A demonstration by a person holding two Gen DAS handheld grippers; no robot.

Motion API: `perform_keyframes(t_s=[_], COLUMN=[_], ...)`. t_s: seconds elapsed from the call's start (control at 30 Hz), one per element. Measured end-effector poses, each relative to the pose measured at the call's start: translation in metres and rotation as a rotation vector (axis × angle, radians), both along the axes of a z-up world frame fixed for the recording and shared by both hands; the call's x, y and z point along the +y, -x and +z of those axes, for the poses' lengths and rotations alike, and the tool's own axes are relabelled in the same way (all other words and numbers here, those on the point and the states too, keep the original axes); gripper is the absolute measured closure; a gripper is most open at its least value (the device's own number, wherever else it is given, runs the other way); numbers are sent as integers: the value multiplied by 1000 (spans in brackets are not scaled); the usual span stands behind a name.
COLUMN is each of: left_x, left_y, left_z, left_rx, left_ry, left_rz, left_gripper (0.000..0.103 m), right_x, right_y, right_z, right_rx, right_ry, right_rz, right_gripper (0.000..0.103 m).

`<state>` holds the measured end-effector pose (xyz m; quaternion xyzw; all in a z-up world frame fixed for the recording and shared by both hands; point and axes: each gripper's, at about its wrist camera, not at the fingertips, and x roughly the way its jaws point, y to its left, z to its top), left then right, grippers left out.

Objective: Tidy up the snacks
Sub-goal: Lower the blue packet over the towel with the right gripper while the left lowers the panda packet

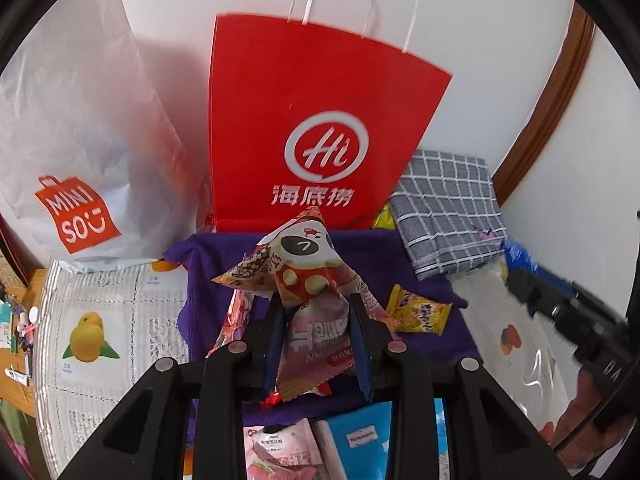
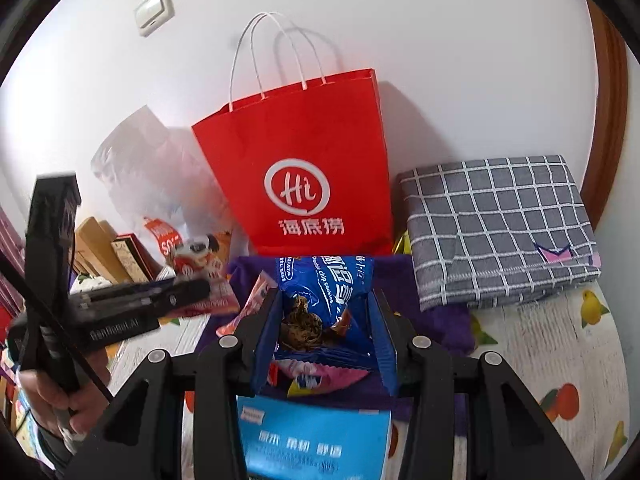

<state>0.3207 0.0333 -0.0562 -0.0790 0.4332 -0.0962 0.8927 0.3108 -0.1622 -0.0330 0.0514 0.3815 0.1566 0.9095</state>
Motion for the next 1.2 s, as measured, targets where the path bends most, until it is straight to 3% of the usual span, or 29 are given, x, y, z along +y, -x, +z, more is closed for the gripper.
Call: perform_keyframes(t_s=[0.17,0.47,1.2], left_x=[2,16,23], left_y=[-11,-21,-26], left_z=[-21,-33,-41], left_rx=[49,74,98], left_ry=[-10,-4,22], left_rz=[4,37,48], left_gripper=[74,74,74], right_x=[2,2,4], right_y=[-18,-34,-49], right_z=[-13,-42,-70], right_rx=[26,84,185], right_ry=[-25,2,23], right_rz=[14,28,51], right_gripper=[60,60,60])
